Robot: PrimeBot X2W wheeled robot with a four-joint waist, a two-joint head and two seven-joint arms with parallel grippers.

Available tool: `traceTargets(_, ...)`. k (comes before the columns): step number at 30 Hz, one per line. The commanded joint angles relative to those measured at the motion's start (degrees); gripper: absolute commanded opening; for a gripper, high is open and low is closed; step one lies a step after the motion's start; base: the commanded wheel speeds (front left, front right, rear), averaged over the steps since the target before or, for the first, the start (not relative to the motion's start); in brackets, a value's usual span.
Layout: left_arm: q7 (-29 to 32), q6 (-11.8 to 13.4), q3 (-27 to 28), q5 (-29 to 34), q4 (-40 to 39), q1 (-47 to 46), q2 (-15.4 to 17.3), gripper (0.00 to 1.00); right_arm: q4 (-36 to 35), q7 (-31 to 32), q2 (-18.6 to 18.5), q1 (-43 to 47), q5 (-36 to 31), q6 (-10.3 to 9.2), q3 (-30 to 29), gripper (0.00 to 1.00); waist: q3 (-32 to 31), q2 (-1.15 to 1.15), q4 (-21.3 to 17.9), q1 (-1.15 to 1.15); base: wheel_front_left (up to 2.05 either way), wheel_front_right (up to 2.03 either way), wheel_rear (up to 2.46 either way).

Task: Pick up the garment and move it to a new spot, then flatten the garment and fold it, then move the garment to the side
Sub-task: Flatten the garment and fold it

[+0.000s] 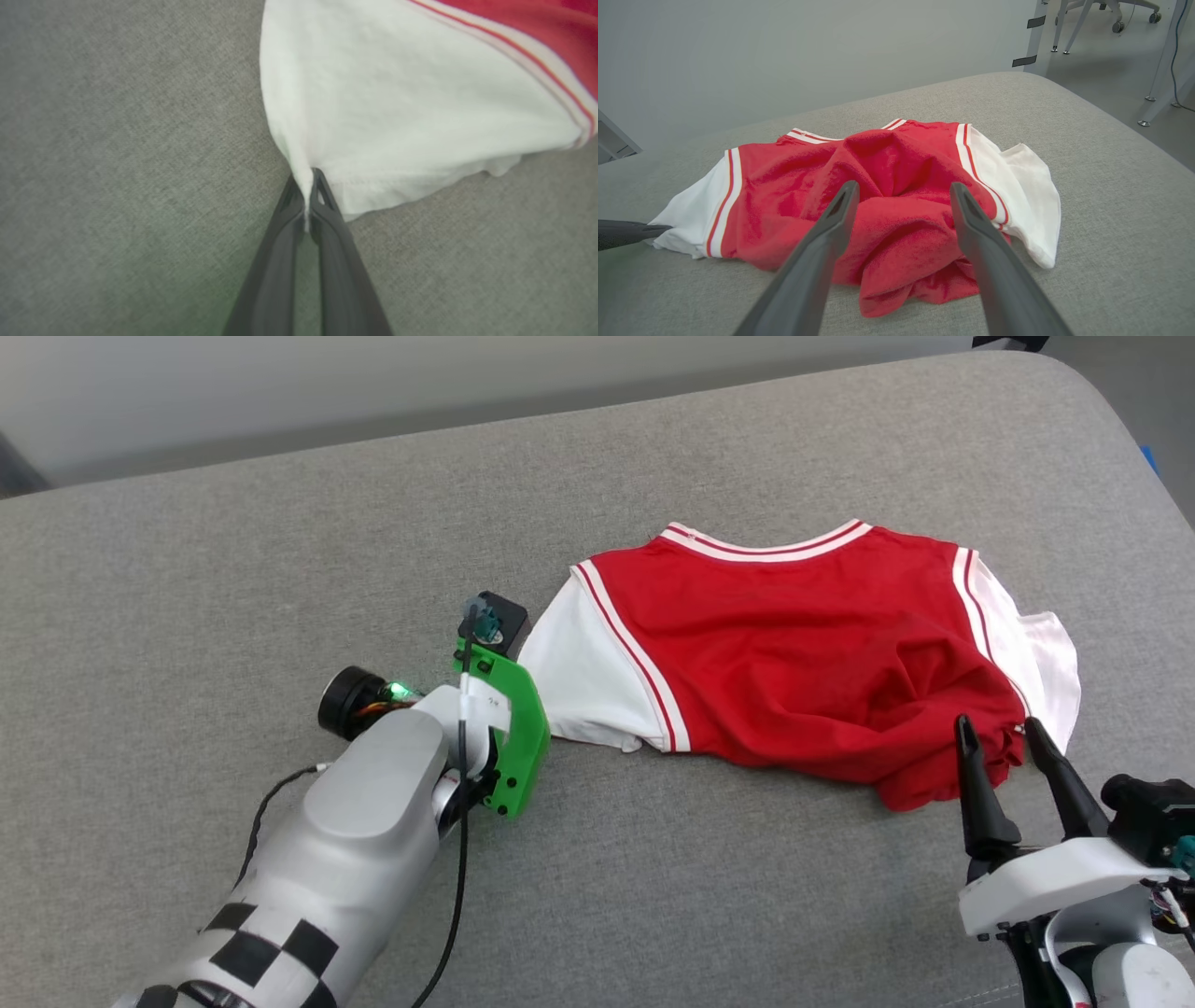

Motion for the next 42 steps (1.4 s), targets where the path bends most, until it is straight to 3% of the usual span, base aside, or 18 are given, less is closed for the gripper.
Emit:
traceTargets(1,-1.1,0.2,0.3,-0.7,0.9,3.3,1.4,0.00,-0.5,0.2,-0.1,-1.0,-0.6,-0.03,-0.6,1.00,-1.3,0.00,1.1,0.00,0.00,0.00,0.00)
traceTargets(10,-12.9,4.1,4.7,-3.1,-5.8,9.0,4.3,0.00,-2.6,3.2,-0.1,0.4,-1.4,-0.03,-5.0,1.00,-4.5,0.00,5.7,0.00,0.00,0.00,0.00)
traceTargets(17,-17.2,8.2,8.0,-4.9,-16.0,15.6,8.5,0.00,-0.8,7.2,-0.9,0.2,-0.2,-0.03,-10.3,1.00,-6.4,0.00,7.8,0.00,0.00,0.00,0.00)
traceTargets(24,-16.0,13.0,9.5,-5.0,-30.1,20.9,13.2,0.00,9.8,16.1,-7.4,-5.5,3.3,-0.03,-15.5,1.00,-6.1,0.00,9.4,0.00,0.00,0.00,0.00)
traceTargets(32,-12.9,16.8,10.0,-4.3,-42.9,22.4,16.2,0.00,21.0,27.9,-15.6,-16.3,8.4,-0.03,-10.1,1.00,-1.9,0.00,12.0,0.00,0.00,0.00,0.00)
traceTargets(37,-11.8,17.7,9.7,-3.6,-47.3,21.3,16.4,0.00,25.3,32.6,-19.3,-23.0,10.5,-0.03,-4.1,1.00,1.8,0.00,13.9,0.00,0.00,0.00,0.00)
traceTargets(38,-11.4,17.7,9.4,-3.2,-48.8,19.9,16.2,0.00,28.3,35.5,-21.3,-27.3,11.6,-0.03,-0.8,1.00,4.1,0.00,15.1,0.00,0.00,0.00,0.00)
traceTargets(42,-11.5,17.6,9.2,-2.9,-49.3,18.3,15.4,0.00,31.8,37.5,-23.3,-31.2,12.2,-0.03,3.2,1.00,6.1,0.00,16.3,0.00,0.00,0.00,0.00)
